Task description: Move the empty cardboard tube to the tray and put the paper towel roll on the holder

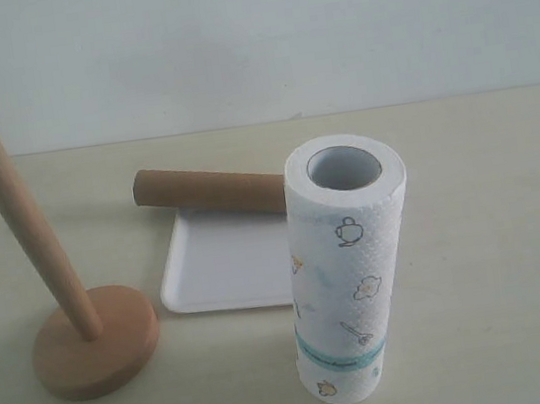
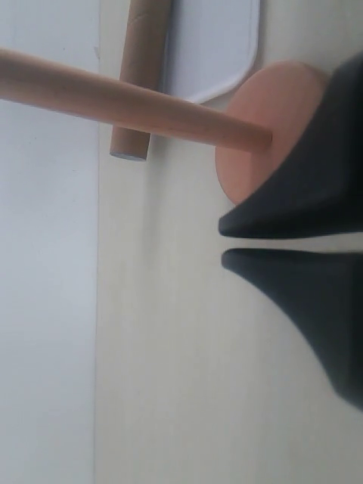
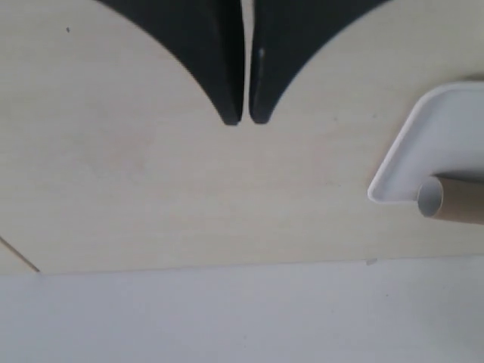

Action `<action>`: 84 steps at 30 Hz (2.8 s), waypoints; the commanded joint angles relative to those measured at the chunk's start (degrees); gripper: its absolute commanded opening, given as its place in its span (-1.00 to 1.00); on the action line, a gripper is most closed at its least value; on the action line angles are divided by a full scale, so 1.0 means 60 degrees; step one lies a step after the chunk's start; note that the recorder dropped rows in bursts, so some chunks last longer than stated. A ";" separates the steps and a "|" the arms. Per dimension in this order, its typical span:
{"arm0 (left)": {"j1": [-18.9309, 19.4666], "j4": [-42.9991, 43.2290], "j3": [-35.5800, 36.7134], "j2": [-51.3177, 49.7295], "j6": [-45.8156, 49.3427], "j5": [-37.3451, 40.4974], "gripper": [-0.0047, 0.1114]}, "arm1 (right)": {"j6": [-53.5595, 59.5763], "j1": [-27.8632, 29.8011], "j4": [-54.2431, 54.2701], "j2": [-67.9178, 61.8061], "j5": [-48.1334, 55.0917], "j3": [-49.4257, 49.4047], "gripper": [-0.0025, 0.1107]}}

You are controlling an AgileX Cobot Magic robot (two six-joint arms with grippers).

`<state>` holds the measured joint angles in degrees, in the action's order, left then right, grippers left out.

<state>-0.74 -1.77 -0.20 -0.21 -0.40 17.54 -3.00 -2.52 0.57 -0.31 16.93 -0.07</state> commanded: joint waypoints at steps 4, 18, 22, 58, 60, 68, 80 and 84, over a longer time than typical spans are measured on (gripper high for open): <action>0.0020 0.0014 0.0034 0.0035 0.0066 -0.0024 -0.85 | 0.0064 0.0036 0.0005 0.0052 -0.4485 0.0011 -0.91; 0.0020 0.0011 0.0034 0.0035 0.0066 -0.0006 -0.85 | -0.0069 0.0036 0.0055 -0.2125 -0.2587 0.1729 -0.91; 0.0020 0.0011 0.0034 0.0035 0.0066 -0.0006 -0.85 | -0.1208 0.0018 0.0073 -0.2141 -0.3374 0.1729 -0.91; 0.0020 0.0011 0.0034 0.0035 0.0066 -0.0006 -0.85 | 0.0237 -0.8651 0.0073 -0.8792 -0.5814 0.1569 0.82; 0.0020 0.0011 0.0034 0.0035 0.0066 -0.0006 -0.85 | 0.0025 -0.8651 0.0073 -0.8836 -0.6102 0.1569 0.90; 0.0020 0.0011 0.0034 0.0035 0.0066 -0.0006 -0.85 | 0.1612 -0.8651 0.0379 -0.8819 -0.7478 0.1569 0.90; 0.0020 0.0011 0.0034 0.0035 0.0066 -0.0006 -0.85 | 0.4240 -0.8651 0.3348 -0.8992 -0.8462 0.1569 0.90; 0.0020 0.0011 0.0034 0.0035 0.0066 -0.0006 -0.85 | 0.4075 -0.8651 0.3348 -1.0096 -0.9245 0.1569 0.90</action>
<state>-0.74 -1.77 -0.20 -0.21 0.00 17.54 21.81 -54.26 20.26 -57.06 -34.99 9.57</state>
